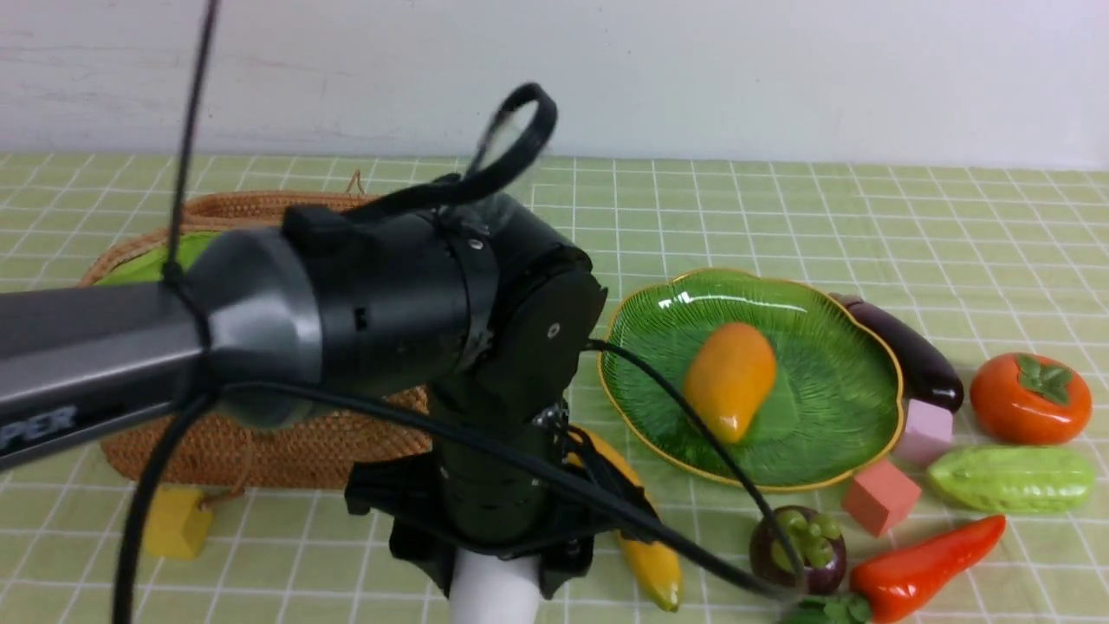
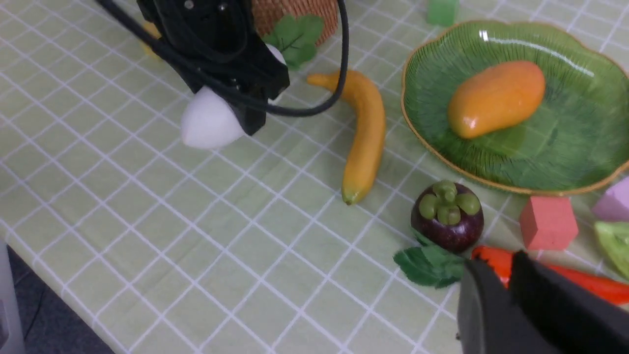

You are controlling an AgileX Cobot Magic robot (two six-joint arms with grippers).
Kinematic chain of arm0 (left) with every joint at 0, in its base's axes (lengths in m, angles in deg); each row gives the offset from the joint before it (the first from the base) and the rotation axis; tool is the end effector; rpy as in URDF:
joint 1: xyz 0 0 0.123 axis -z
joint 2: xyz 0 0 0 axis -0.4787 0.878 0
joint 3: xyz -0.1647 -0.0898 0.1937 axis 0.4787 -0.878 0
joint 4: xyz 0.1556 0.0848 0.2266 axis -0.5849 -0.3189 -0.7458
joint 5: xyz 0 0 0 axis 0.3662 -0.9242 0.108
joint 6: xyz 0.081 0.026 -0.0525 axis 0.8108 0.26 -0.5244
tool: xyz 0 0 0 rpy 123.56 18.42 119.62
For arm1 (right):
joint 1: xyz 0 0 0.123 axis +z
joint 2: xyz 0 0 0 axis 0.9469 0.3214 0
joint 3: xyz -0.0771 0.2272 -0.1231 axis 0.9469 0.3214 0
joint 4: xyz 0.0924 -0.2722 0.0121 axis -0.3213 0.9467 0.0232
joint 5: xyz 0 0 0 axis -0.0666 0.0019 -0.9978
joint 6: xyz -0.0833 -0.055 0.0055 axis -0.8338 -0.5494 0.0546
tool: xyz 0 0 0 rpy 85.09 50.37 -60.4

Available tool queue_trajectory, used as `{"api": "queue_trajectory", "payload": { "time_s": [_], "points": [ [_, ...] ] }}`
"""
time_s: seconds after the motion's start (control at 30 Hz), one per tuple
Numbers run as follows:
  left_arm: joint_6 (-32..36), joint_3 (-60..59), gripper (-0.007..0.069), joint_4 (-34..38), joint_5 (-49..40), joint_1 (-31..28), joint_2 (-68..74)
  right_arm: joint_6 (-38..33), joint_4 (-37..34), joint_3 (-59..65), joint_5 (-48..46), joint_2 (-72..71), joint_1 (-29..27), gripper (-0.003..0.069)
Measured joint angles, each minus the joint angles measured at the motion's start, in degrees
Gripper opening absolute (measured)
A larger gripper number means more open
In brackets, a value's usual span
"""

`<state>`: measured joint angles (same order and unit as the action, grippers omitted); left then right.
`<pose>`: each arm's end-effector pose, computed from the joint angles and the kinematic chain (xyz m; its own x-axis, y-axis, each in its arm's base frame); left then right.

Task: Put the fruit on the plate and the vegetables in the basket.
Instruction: Take a daikon with your left arm and place it on the basket on the left.

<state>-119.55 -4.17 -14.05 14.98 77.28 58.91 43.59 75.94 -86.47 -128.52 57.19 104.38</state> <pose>0.2487 -0.2715 0.2300 -0.9793 0.1016 -0.1752 0.1135 0.9918 -0.0589 0.0768 0.0675 0.3678 -0.3678 -0.2059 -0.9068 -0.6410 0.7626 0.0868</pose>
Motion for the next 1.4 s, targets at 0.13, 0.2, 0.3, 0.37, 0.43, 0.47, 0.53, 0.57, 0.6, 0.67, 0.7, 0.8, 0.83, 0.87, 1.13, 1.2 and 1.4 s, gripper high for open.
{"api": "queue_trajectory", "payload": {
  "time_s": [0.13, 0.2, 0.3, 0.37, 0.43, 0.47, 0.53, 0.57, 0.6, 0.67, 0.7, 0.8, 0.83, 0.87, 1.13, 1.2, 1.4],
  "points": [
    [6.1, 0.0, 0.0465, -2.0, -0.5, 4.4, -6.1, -11.3, -9.4, 0.0, 7.0, 0.4, 0.0, -0.0019],
    [10.8, 0.0, 0.0465, -4.0, -1.2, 4.9, -8.4, -19.0, -16.7, 0.0, 9.2, 1.1, 0.0, -0.0019],
    [17.4, 0.0, 0.0465, -7.3, -2.2, 2.8, -11.6, -30.3, -25.1, 0.0, 9.8, 2.8, 0.0, -0.0019],
    [23.5, -0.1, 0.0465, -9.2, -2.4, 0.2, -13.8, -37.3, -30.9, 0.0, 9.6, 4.4, 0.0, -0.0019],
    [31.1, -0.1, 0.0465, -11.1, -2.4, -2.7, -15.7, -41.8, -35.2, 0.0, 9.3, 5.8, 0.0, -0.0019],
    [36.8, -0.1, 0.0465, -11.8, -2.4, -5.0, -16.3, -43.6, -37.4, 0.0, 9.1, 6.7, 0.0, -0.0019],
    [40.5, -0.1, 0.0465, -12.3, -2.3, -6.7, -16.7, -44.5, -38.6, 0.0, 9.0, 7.4, 0.0, -0.0018],
    [44.6, -0.1, 0.0465, -12.4, -1.8, -9.1, -16.7, -44.9, -39.1, 0.0, 8.9, 7.8, 0.0, -0.0018],
    [50.3, -0.1, 0.0465, -12.3, -0.1, -13.3, -16.4, -45.2, -39.5, 0.0, 8.9, 8.3, 0.0, -0.0018],
    [55.7, -0.1, 0.0465, -11.9, 2.9, -18.4, -15.6, -45.2, -38.8, 0.0, 8.9, 8.5, 0.0, -0.0017],
    [59.6, -0.1, 0.0465, -11.3, 5.5, -21.9, -15.0, -45.1, -37.9, 0.0, 8.7, 8.5, 0.0, -0.0015],
    [68.0, -0.1, 0.0465, -9.0, 9.9, -29.3, -12.8, -44.0, -36.1, 0.0, 8.4, 8.5, 0.0, -0.0013],
    [70.3, -0.1, 0.0465, -8.3, 10.7, -30.9, -12.1, -43.8, -35.6, 0.0, 8.4, 8.5, 0.0, -0.0013],
    [72.4, -0.1, 0.0465, -7.6, 11.2, -32.2, -11.6, -43.6, -35.3, 0.0, 8.4, 8.5, 0.0, -0.0013],
    [79.9, -0.2, 0.0465, -8.6, 14.5, -36.6, -6.3, -43.0, -34.9, 0.0, 8.4, 8.5, 0.0, -0.0008],
    [79.9, -0.2, 0.0465, -9.4, 15.0, -36.6, -6.1, -43.0, -34.9, 0.0, 8.4, 8.5, 0.0, -0.0007],
    [77.5, -0.2, 0.054, -10.7, 16.3, -36.6, -6.1, -43.0, -34.5, 0.0, 8.0, 8.5, 0.0, -0.0002]
  ]
}}
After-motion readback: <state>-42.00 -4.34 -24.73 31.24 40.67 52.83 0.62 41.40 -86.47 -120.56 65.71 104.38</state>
